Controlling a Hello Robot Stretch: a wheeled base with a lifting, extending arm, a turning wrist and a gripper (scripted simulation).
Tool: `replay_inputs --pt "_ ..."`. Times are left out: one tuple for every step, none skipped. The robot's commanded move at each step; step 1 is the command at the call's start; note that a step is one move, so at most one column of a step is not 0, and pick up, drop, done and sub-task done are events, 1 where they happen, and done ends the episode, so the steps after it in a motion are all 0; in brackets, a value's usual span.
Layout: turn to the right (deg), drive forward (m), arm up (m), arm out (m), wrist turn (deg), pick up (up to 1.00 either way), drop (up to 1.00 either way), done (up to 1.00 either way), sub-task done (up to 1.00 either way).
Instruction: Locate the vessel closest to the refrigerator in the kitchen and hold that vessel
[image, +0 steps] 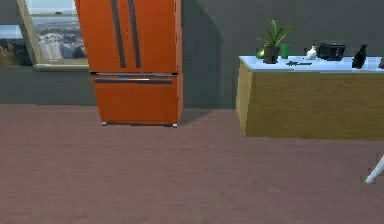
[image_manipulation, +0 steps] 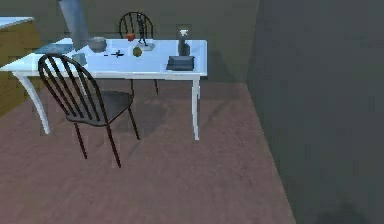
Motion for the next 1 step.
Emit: replay_inputs --pt "-3.0 0.0 0.0 0.0 0.0 0.0 0.0 0.0 0.0"
